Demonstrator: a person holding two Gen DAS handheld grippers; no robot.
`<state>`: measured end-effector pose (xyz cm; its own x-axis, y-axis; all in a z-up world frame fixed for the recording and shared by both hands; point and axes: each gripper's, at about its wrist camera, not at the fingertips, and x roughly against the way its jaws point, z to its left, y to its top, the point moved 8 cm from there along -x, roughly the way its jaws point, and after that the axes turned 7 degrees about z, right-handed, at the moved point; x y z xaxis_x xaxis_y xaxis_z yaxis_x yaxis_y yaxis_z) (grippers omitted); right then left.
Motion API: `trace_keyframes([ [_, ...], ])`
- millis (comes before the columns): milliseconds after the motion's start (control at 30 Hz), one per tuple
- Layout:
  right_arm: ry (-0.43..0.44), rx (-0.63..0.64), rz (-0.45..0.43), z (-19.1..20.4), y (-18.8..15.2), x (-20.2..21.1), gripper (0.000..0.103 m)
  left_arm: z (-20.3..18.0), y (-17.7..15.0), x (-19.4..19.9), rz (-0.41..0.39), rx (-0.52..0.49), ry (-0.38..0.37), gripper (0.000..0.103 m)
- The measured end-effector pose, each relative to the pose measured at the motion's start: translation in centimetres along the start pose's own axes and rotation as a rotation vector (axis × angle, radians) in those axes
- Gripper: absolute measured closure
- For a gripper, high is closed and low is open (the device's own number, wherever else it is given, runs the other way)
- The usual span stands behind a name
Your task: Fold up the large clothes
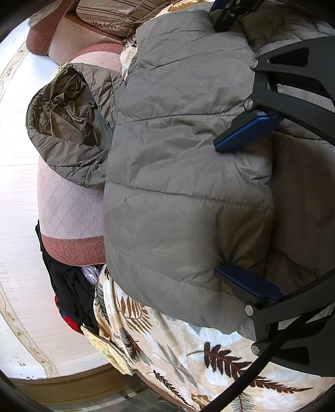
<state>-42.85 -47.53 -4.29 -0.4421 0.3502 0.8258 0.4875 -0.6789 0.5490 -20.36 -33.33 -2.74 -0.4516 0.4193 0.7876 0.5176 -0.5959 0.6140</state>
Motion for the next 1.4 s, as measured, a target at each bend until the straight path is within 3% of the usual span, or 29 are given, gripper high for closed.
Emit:
trace_keyframes([
  [300,-0.035,-0.015,-0.151,-0.4,1.5,3.6,0.032,0.0,0.0,0.0,0.0,0.001,0.001,0.013],
  [433,-0.014,-0.027,-0.2,-0.5,2.1,4.7,0.046,0.0,0.0,0.0,0.0,-0.001,0.001,0.013],
  [467,-0.004,-0.018,-0.198,-0.2,2.1,4.6,0.055,0.0,0.0,0.0,0.0,-0.001,0.001,0.013],
  [567,0.027,0.026,-0.166,1.0,1.8,3.9,0.067,0.0,0.0,0.0,0.0,-0.001,0.001,0.013],
  [867,0.045,0.055,-0.057,1.9,0.6,1.0,0.067,0.1,0.0,0.0,-0.003,0.001,0.008,0.013],
  [1400,0.033,0.064,-0.045,1.9,0.3,0.6,0.067,0.1,0.0,-0.1,-0.002,0.0,0.01,0.011],
])
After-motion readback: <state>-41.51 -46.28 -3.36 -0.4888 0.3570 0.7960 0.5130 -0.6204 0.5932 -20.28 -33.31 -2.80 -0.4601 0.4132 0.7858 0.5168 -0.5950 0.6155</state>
